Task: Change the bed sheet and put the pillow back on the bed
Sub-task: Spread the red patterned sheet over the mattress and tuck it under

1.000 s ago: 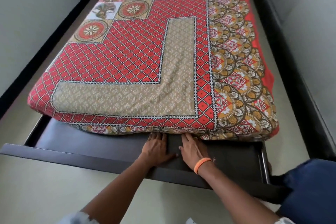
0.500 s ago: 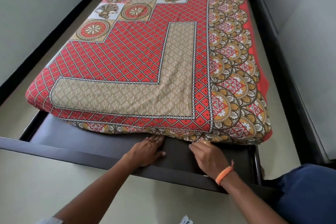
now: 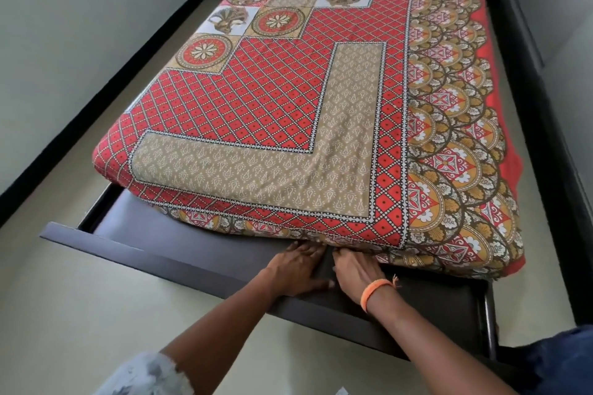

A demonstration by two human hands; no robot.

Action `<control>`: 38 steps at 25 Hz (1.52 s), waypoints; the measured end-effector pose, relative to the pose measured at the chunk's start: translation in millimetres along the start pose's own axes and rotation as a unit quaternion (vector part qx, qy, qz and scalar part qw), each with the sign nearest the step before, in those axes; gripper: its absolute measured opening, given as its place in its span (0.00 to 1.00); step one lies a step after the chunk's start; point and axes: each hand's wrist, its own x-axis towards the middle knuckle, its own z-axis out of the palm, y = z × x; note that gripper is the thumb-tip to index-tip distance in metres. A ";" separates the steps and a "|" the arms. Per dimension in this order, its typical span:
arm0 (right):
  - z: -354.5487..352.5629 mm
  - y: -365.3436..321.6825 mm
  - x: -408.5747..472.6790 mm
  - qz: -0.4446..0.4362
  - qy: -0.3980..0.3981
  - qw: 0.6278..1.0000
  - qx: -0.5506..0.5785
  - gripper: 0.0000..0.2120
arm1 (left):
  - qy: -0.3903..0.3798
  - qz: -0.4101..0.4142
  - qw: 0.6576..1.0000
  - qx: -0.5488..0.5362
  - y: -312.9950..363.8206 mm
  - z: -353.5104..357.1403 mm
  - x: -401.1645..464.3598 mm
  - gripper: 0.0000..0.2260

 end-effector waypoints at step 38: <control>29.5 -179.2 110.2 -0.080 0.104 0.986 0.103 0.33 | 0.108 -0.141 0.984 0.020 -182.7 4.9 -58.3 0.33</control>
